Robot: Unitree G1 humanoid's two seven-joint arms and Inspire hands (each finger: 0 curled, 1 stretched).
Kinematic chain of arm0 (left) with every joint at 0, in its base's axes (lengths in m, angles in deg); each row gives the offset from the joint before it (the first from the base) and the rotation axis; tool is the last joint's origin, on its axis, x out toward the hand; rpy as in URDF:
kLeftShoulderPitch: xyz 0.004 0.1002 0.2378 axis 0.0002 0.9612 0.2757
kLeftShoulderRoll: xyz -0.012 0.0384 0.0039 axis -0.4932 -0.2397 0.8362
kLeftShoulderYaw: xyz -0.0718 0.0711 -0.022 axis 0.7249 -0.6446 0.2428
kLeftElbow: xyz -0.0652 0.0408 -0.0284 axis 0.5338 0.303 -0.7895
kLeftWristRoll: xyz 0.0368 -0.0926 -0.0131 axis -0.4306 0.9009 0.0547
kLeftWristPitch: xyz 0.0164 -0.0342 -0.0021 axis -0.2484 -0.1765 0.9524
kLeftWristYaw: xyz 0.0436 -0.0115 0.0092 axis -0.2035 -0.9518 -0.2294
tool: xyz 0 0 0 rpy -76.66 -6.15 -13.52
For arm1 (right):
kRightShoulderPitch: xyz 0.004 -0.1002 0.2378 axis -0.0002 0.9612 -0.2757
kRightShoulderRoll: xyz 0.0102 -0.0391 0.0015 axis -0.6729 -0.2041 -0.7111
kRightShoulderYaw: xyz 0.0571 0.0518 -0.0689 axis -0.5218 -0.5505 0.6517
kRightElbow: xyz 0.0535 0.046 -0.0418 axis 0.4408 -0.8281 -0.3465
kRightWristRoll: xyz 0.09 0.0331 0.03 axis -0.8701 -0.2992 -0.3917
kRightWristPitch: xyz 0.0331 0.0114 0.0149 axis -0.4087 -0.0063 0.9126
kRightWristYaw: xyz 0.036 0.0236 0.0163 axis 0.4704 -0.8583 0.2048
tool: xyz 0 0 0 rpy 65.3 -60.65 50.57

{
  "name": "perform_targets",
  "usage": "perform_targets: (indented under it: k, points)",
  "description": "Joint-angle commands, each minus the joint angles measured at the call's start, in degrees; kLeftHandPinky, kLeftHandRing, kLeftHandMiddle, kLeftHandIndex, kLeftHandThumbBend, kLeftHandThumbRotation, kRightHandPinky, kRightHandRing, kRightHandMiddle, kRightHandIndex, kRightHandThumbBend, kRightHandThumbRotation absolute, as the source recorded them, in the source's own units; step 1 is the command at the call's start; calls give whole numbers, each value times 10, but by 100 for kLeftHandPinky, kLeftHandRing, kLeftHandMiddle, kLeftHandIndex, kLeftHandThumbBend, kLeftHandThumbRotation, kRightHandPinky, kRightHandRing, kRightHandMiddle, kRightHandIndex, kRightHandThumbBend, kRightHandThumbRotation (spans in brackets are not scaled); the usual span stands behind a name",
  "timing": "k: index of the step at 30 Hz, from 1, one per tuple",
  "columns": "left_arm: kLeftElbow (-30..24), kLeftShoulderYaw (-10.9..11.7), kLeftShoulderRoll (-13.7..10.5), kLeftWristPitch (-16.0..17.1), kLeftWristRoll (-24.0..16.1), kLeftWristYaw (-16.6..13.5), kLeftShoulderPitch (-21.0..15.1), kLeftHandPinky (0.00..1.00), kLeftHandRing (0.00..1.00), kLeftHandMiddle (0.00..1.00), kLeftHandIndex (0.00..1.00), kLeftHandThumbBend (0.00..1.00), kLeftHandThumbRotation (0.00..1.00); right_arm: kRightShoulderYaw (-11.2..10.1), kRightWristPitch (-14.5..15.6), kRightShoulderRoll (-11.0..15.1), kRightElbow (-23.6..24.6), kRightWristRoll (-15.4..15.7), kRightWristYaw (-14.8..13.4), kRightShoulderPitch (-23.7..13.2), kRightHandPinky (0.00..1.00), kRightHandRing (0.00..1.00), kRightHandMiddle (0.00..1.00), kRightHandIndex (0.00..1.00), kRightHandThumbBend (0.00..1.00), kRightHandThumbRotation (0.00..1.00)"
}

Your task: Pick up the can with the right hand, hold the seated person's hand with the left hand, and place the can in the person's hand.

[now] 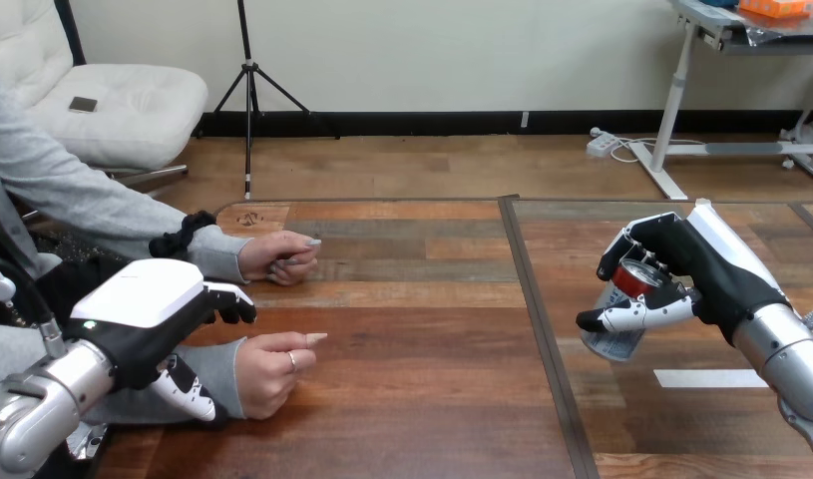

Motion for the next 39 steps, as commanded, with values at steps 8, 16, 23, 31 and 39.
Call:
perform_targets:
  k: [8,16,23,31,39]
  points:
    - [34,-45,-17,-24,-59,-36,-71,67,73,74,73,100,9,-15,-25,8,14,-25,4,-43,32,36,40,42,84,0]
    - [61,-66,-16,-31,-82,-58,-89,68,72,74,72,100,10,-14,-24,8,18,-31,7,-42,32,36,40,42,85,0]
    - [86,-80,-14,-35,-87,-63,-102,68,73,74,73,100,14,-14,-23,9,22,-35,8,-40,32,36,40,41,85,0]
    - [99,-92,-12,-50,-85,-53,-110,69,74,76,74,100,15,-14,-29,10,25,-37,6,-37,32,36,40,41,85,0]
    - [108,-99,-9,-65,-76,-34,-117,68,74,75,73,100,13,-15,-23,9,27,-38,8,-37,33,36,41,41,85,0]
